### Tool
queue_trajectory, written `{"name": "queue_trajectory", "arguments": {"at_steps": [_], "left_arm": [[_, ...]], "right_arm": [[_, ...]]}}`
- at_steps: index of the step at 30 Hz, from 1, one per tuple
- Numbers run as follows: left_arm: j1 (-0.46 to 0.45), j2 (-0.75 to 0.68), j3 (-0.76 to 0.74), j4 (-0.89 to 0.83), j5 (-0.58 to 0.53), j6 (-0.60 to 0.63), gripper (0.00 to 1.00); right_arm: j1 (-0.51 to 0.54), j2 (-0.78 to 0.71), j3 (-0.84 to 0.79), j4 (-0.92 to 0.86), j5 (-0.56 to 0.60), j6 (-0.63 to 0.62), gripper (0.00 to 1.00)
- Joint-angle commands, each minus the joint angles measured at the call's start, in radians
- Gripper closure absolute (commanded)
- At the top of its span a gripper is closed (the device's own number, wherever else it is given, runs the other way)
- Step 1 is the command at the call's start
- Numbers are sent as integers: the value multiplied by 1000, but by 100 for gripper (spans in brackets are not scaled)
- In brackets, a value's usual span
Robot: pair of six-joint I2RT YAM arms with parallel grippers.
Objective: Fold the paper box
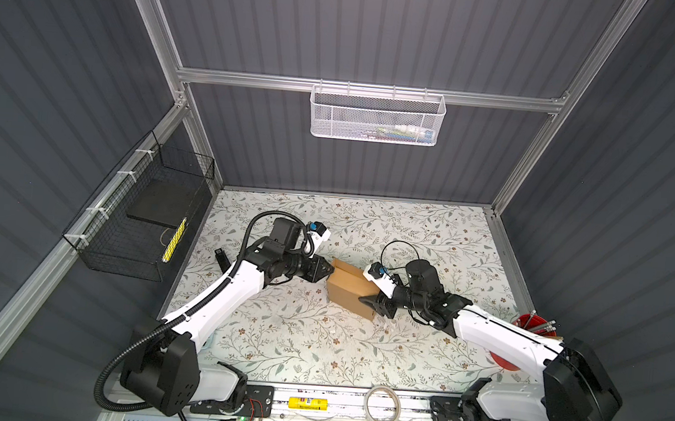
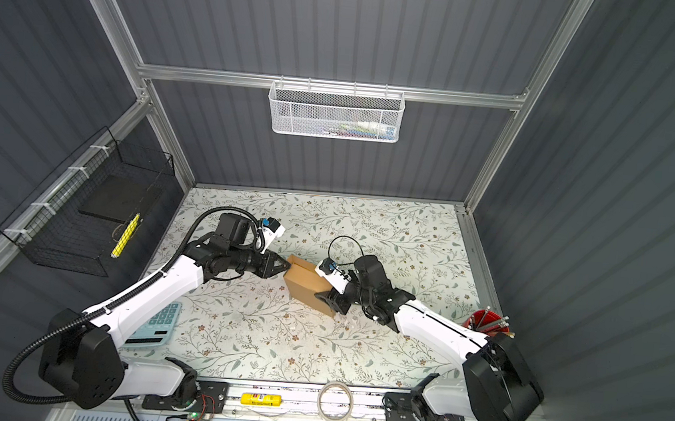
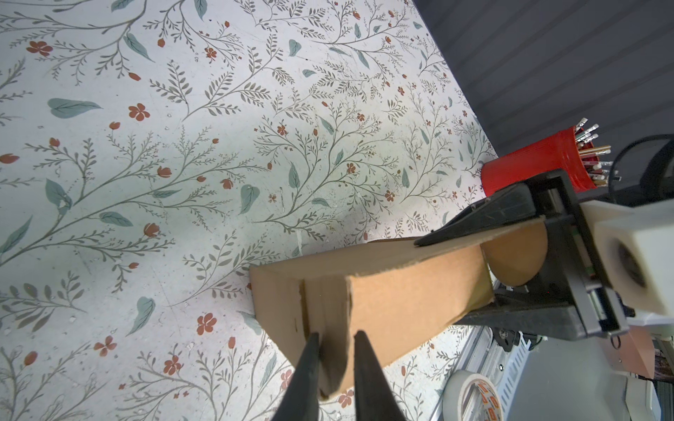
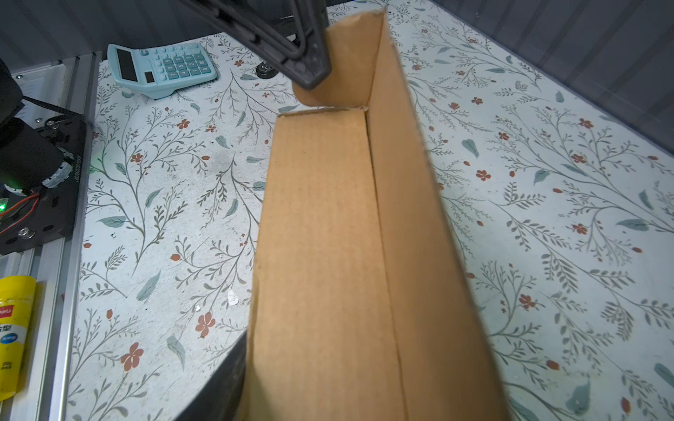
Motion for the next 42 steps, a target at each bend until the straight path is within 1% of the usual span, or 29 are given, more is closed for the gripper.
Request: {"name": "queue_trajectory", "arguments": {"at_steps": [1, 9, 19, 30, 42], "left_arm": [[-14, -22, -11, 18, 29, -21, 82], [-23, -18, 2, 23, 20, -28, 82], [-28, -5, -2, 41, -7, -39, 86], [-34, -8, -12, 52, -73, -49, 87], [-37, -18, -43, 76, -119, -56, 92]], "right_arm": [[-4, 9, 27, 5, 3, 2, 60], [-4, 11, 28, 2, 4, 2, 60], [-4, 13, 28, -2, 0, 3, 60], [-4, 22, 35, -5, -4, 3, 60], [-4, 20, 38, -15, -4, 5, 60]]}}
